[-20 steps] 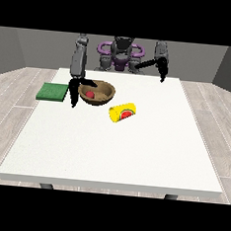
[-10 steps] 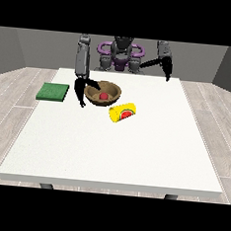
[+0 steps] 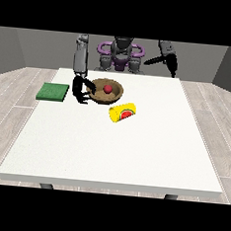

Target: Pick the cup and pour the ball into the bowl, then pick the bowl and place it on the pad

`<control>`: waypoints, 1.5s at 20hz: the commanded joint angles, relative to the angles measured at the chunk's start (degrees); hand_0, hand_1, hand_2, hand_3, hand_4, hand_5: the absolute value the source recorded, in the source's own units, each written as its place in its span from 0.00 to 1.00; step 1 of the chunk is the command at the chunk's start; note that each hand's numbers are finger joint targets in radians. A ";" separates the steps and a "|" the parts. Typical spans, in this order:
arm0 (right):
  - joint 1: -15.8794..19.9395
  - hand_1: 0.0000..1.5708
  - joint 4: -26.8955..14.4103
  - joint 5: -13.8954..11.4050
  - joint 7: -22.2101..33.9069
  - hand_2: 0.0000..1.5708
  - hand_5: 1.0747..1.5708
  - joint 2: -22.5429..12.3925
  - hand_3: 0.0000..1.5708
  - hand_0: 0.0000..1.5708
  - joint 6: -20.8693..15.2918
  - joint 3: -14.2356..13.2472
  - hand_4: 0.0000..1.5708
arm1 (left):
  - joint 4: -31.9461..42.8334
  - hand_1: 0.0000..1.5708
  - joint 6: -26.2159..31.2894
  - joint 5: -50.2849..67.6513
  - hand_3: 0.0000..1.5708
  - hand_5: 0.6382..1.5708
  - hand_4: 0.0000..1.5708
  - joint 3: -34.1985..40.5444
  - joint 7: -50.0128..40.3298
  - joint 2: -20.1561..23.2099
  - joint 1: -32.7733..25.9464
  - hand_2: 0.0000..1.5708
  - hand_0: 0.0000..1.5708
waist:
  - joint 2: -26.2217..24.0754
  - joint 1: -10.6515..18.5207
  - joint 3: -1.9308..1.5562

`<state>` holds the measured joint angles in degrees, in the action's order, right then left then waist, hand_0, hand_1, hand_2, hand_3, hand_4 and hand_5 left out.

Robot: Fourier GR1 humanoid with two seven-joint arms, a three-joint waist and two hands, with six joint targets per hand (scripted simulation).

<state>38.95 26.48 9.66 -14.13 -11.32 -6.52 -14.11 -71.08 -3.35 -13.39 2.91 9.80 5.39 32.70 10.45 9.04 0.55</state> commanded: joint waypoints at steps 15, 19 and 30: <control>2.48 1.00 5.86 3.31 18.30 1.00 0.98 -11.00 1.00 1.00 8.34 -1.35 0.67 | 6.75 0.00 -0.29 2.71 0.00 1.00 0.00 6.57 6.05 5.14 -4.18 0.00 0.00 | -2.82 -7.56 -0.55; -3.61 1.00 6.58 3.54 15.88 1.00 0.98 -12.08 1.00 1.00 13.96 -0.72 0.67 | 7.86 0.00 -5.05 0.52 0.00 0.99 0.00 5.45 8.26 2.01 -8.04 0.00 0.00 | -4.60 -10.56 -0.56; 0.59 1.00 -0.52 9.72 7.20 1.00 0.98 -27.92 0.92 1.00 24.20 -11.39 0.66 | -2.43 0.00 -8.45 -2.52 0.00 0.99 0.00 0.64 8.95 -0.29 0.81 0.00 0.00 | 14.80 -4.84 -0.72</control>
<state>39.13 28.85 18.27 -2.64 -33.45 14.04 -22.50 -68.23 -11.24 -14.85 5.49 19.51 5.60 31.40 18.89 2.04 -0.09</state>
